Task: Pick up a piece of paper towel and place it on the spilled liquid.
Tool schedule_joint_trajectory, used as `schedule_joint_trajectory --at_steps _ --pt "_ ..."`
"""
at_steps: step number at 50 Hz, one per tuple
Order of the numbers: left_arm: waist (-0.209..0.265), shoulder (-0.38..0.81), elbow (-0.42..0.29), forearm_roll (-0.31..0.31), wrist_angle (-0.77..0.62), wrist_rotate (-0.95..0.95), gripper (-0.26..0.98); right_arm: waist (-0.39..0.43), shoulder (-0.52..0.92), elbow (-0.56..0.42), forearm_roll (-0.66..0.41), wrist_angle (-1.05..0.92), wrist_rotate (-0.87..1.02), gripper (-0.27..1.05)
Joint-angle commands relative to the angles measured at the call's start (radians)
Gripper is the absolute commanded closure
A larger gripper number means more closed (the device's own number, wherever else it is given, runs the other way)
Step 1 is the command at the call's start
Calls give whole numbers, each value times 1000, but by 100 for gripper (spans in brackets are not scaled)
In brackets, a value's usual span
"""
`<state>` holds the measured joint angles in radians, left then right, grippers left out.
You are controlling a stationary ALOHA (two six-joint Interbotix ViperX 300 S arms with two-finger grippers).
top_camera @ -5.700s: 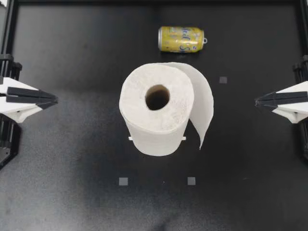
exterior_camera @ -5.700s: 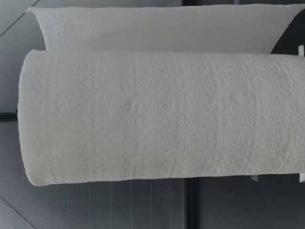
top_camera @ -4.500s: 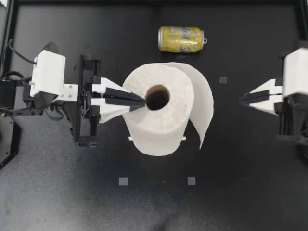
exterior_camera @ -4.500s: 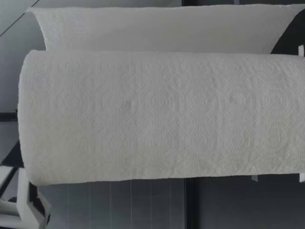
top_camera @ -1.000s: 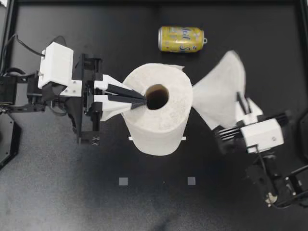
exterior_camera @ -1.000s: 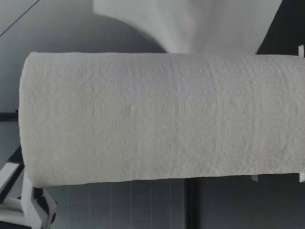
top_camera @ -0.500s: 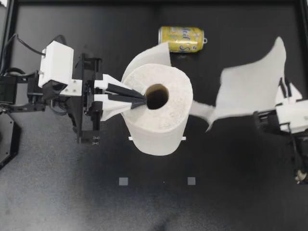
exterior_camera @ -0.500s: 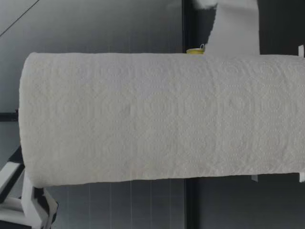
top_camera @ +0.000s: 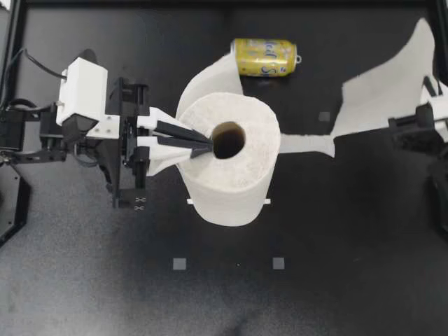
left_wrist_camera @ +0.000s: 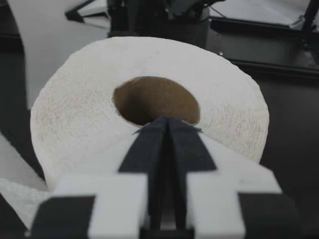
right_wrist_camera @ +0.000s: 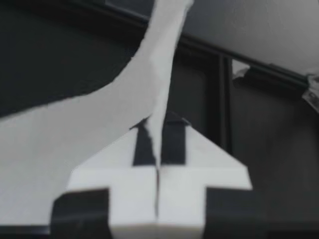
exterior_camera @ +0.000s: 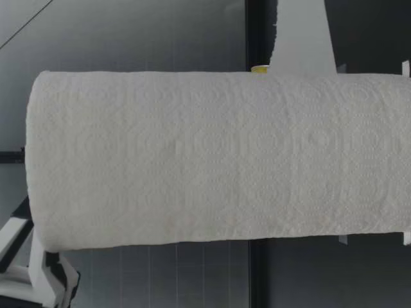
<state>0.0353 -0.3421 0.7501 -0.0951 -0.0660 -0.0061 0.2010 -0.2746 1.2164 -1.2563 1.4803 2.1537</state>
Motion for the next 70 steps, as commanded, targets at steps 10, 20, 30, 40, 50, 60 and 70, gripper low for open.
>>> schedule_joint_trajectory --at_steps 10,20,30,40,50,60,70 --pt "17 89 21 -9 41 -5 57 -265 -104 63 -158 -66 -78 96" --pt "17 110 12 -11 41 -3 57 -344 -282 94 -268 -186 -92 96" --pt "17 110 8 -11 37 -3 57 -344 -382 23 -400 -523 -98 96" --pt "17 107 5 -11 31 -3 57 -344 -368 -74 -403 -804 -98 96" --pt "17 104 3 -11 29 -3 57 -353 -318 -109 -403 -848 -81 96" --pt "17 103 3 -11 23 -3 57 -436 -144 -95 -407 -836 -40 96" --pt "15 94 -2 -11 23 -2 57 -495 55 -130 -416 -762 -38 96"
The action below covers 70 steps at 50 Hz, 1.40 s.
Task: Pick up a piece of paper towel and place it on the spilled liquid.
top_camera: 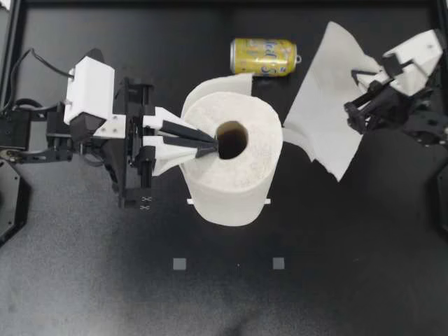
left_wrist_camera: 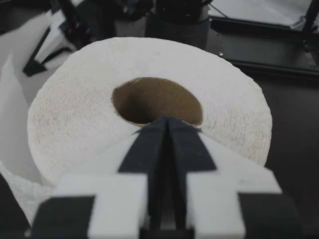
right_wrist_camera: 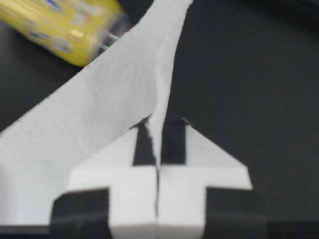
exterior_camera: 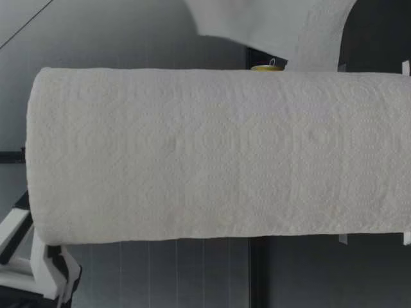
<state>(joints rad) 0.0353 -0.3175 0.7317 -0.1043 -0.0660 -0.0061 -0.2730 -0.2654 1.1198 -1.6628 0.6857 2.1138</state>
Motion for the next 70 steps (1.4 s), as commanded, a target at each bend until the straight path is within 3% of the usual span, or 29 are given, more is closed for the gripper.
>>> schedule_joint_trajectory --at_steps 1,12,31,60,66,70 --pt "17 67 17 -2 23 -2 58 -26 63 -40 -14 37 2 96" --pt "17 64 14 -2 23 -2 58 -115 239 -114 -83 41 2 96" --pt "17 63 17 -2 12 2 57 -230 342 -196 -183 -35 0 96" --pt "15 52 20 -2 8 -3 58 -272 430 -262 -190 -83 -21 94" --pt "17 51 20 -2 8 -2 58 -272 434 -270 -190 -95 -52 83" --pt "17 51 20 -2 8 -3 58 -272 436 -276 -187 -94 -57 64"
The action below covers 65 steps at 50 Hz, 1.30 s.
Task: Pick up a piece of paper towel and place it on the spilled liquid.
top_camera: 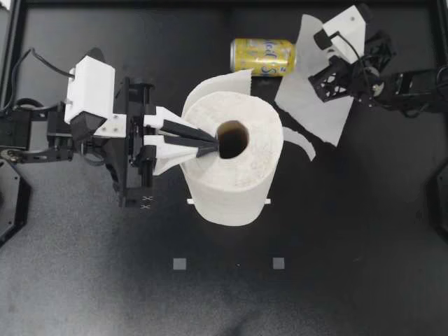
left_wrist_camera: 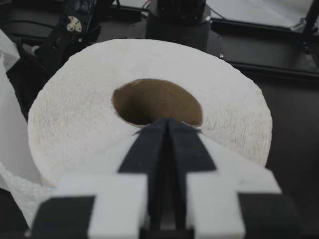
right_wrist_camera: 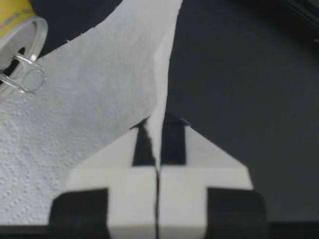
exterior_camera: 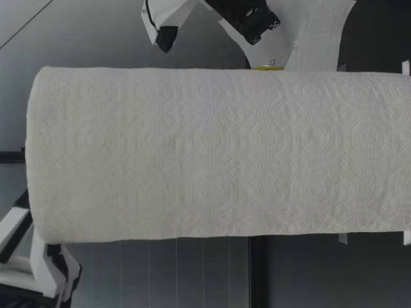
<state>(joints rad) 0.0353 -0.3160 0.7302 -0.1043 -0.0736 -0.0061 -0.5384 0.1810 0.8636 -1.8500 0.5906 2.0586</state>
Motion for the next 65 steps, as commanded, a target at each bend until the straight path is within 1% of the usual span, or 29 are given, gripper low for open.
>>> schedule_joint_trajectory --at_steps 1,5,8,12,26,35,37,46,52,59,65 --pt "17 49 21 -2 15 -3 57 -6 -11 -21 2 2 -2 60" --pt "15 49 20 -2 15 -3 58 -9 -12 -26 15 14 -2 37" --pt "17 49 18 -2 15 -3 58 -15 -15 -28 31 23 0 23" --pt "17 49 17 -2 15 -3 58 -20 -23 -28 41 38 -2 13" --pt "17 49 15 -2 0 -2 58 -20 -60 -23 46 137 -15 14" --pt "15 48 15 -2 -20 0 58 -20 -140 -15 52 173 -112 14" --pt "17 48 14 -2 -25 3 58 -20 -156 -17 64 181 -143 14" --pt "9 29 14 -2 -75 12 58 -11 -301 -31 204 144 -345 14" --pt "6 -5 25 3 -107 17 57 46 -403 -41 242 60 -431 14" --pt "5 -52 48 3 -126 17 58 103 -485 -40 253 -69 -430 14" --pt "-2 -98 69 3 -150 14 58 175 -557 -35 259 -192 -426 15"
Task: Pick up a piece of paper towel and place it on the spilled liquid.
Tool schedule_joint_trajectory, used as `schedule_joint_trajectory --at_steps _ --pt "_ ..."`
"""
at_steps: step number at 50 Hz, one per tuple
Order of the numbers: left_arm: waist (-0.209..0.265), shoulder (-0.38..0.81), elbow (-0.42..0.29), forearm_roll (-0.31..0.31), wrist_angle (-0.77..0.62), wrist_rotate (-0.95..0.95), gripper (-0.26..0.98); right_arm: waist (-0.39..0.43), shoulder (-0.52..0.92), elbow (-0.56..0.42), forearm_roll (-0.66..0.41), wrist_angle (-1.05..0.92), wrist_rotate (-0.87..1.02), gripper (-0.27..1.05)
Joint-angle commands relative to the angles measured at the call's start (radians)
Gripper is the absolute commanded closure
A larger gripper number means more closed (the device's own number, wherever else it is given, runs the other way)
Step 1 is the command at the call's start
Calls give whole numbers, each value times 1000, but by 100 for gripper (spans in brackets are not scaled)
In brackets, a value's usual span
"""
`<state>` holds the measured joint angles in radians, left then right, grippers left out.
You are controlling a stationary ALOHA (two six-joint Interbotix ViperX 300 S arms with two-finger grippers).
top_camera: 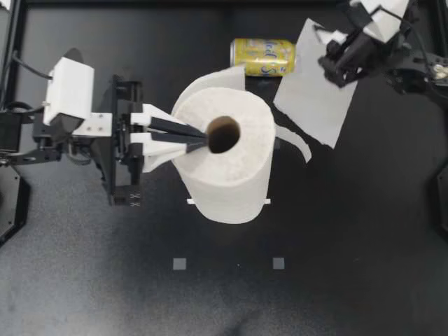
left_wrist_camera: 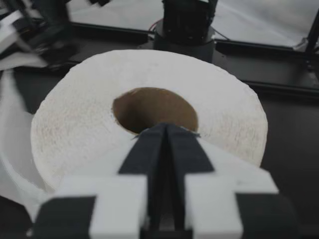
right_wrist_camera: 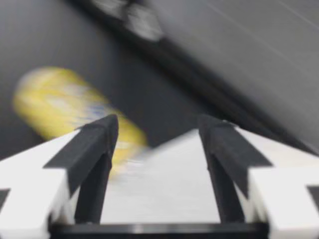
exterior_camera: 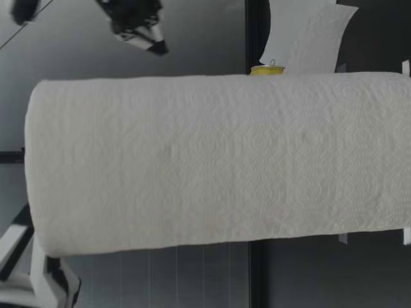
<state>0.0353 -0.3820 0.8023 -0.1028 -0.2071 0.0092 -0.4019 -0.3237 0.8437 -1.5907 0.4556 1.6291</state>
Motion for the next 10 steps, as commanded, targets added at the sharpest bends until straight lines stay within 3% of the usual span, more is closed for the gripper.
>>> schedule_joint_trajectory --at_steps 1,10 --pt "-2 -37 0 2 -18 -2 58 49 -61 -17 0 -72 3 15" --pt "-12 -89 20 3 -72 3 57 137 -176 -8 2 -207 23 16"
